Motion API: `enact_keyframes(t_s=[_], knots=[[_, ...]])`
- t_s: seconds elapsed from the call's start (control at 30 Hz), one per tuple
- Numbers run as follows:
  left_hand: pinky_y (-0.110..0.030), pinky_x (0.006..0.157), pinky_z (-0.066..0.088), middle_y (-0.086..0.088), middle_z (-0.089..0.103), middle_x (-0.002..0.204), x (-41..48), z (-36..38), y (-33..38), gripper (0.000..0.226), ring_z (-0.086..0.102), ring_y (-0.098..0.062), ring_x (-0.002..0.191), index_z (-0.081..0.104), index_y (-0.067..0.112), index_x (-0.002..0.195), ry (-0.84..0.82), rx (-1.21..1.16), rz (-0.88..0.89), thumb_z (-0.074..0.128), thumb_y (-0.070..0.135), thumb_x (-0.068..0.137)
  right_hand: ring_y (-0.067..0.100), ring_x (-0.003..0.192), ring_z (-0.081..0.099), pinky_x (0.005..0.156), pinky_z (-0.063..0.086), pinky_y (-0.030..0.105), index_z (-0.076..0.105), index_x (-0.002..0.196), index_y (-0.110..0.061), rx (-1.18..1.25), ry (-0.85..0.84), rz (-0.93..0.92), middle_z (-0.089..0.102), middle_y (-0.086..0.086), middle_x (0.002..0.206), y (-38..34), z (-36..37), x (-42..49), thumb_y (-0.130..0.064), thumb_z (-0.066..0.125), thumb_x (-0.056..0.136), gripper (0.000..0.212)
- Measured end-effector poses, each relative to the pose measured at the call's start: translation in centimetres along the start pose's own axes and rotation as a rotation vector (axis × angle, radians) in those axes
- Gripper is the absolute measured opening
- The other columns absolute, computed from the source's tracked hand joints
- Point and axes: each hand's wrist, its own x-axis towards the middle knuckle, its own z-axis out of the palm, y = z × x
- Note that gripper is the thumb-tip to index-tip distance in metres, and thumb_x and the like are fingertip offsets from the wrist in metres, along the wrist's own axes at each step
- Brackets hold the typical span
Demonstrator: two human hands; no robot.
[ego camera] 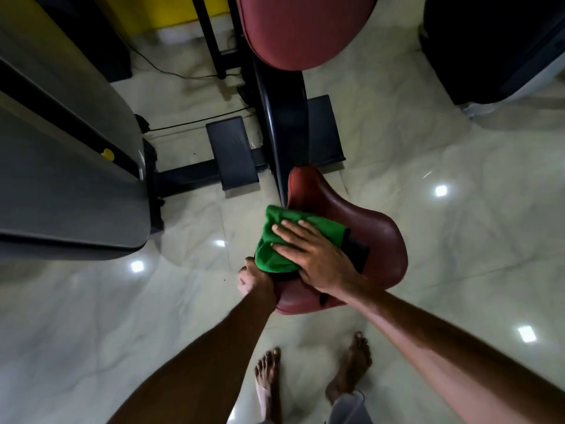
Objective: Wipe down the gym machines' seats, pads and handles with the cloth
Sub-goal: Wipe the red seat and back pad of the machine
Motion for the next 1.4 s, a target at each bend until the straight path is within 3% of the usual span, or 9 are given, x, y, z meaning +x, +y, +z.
enact_keyframes(t_s=[0.07, 0.23, 0.37, 0.57, 0.73, 0.9, 1.03, 1.2, 1.4], knots=[[-0.048, 0.105, 0.042, -0.022, 0.048, 0.134, 0.1, 0.1, 0.0, 0.062, 0.051, -0.038, 0.119, 0.057, 0.006, 0.127, 0.000, 0.019, 0.041, 0.032, 0.046, 0.086, 0.026, 0.153, 0.028, 0.128, 0.013, 0.044, 0.055, 0.147, -0.015, -0.027, -0.012, -0.066, 0.038, 0.008, 0.162, 2.7, -1.1, 1.1, -0.005, 0.064, 0.080, 0.068], [-0.043, 0.108, 0.036, -0.023, 0.046, 0.138, 0.3, 0.1, 0.4, 0.051, 0.045, -0.038, 0.124, 0.054, 0.006, 0.133, 0.070, 0.031, -0.035, 0.034, 0.035, 0.096, 0.031, 0.152, 0.031, 0.124, 0.022, 0.054, 0.057, 0.143, -0.014, -0.010, 0.131, 0.302, 0.041, 0.010, 0.160, 2.5, -0.9, 4.9, -0.005, 0.075, 0.074, 0.072], [-0.040, 0.106, 0.037, -0.023, 0.048, 0.138, 0.4, 0.0, 0.1, 0.050, 0.045, -0.038, 0.125, 0.056, 0.003, 0.130, 0.069, 0.018, 0.002, 0.037, 0.037, 0.098, 0.026, 0.152, 0.031, 0.127, 0.017, 0.047, 0.053, 0.148, -0.015, -0.003, -0.025, -0.016, 0.040, 0.009, 0.161, 2.3, -0.4, 2.9, -0.014, 0.071, 0.081, 0.070], [-0.045, 0.105, 0.041, -0.021, 0.049, 0.135, 0.1, 0.2, 0.4, 0.053, 0.050, -0.038, 0.117, 0.057, 0.008, 0.129, 0.087, 0.007, -0.030, 0.037, 0.040, 0.092, 0.030, 0.155, 0.023, 0.123, 0.024, 0.055, 0.045, 0.153, -0.019, -0.006, 0.220, 0.541, 0.034, 0.007, 0.165, 2.6, -0.9, 5.8, -0.025, 0.074, 0.087, 0.073], [-0.046, 0.104, 0.043, -0.023, 0.055, 0.128, 0.1, 0.2, 0.3, 0.053, 0.053, -0.039, 0.114, 0.063, 0.005, 0.119, 0.112, 0.009, -0.012, 0.038, 0.039, 0.088, 0.027, 0.156, 0.018, 0.125, 0.020, 0.052, 0.041, 0.156, -0.021, -0.066, 0.074, 0.252, 0.028, 0.005, 0.167, 2.0, -0.6, 1.1, -0.032, 0.067, 0.085, 0.076], [-0.041, 0.104, 0.042, -0.018, 0.052, 0.132, -0.1, 0.3, 0.4, 0.052, 0.052, -0.036, 0.116, 0.059, 0.006, 0.124, 0.100, -0.002, -0.010, 0.036, 0.039, 0.091, 0.031, 0.142, 0.045, 0.113, 0.040, 0.049, 0.046, 0.152, -0.011, 0.021, 0.352, 0.742, 0.048, 0.014, 0.154, 3.8, -1.7, 3.0, -0.037, 0.058, 0.100, 0.059], [-0.036, 0.097, 0.044, -0.016, 0.060, 0.126, 0.7, 0.4, 0.1, 0.061, 0.058, -0.033, 0.112, 0.059, 0.008, 0.124, 0.051, -0.022, 0.016, 0.030, 0.048, 0.088, 0.026, 0.157, 0.013, 0.126, 0.016, 0.051, 0.027, 0.162, -0.024, -0.064, 0.068, 0.413, 0.016, 0.005, 0.171, 1.6, -1.0, -2.4, -0.033, 0.061, 0.092, 0.078], [-0.049, 0.101, 0.045, -0.018, 0.055, 0.124, 0.8, 0.6, -0.1, 0.059, 0.056, -0.037, 0.110, 0.060, 0.007, 0.119, 0.120, 0.003, 0.019, 0.034, 0.043, 0.080, 0.030, 0.149, 0.035, 0.121, 0.029, 0.049, 0.040, 0.156, -0.013, -0.098, 0.199, 0.819, 0.037, 0.013, 0.162, 4.1, -2.0, -2.4, -0.041, 0.050, 0.103, 0.061], [-0.047, 0.108, 0.039, -0.021, 0.046, 0.139, 0.7, 0.5, -0.2, 0.058, 0.049, -0.039, 0.123, 0.050, 0.005, 0.134, 0.125, 0.062, 0.024, 0.035, 0.043, 0.092, 0.024, 0.156, 0.020, 0.124, 0.021, 0.050, 0.032, 0.160, -0.023, -0.112, 0.074, 0.458, 0.022, 0.003, 0.169, 3.7, -1.4, -7.6, -0.048, 0.060, 0.093, 0.077]])
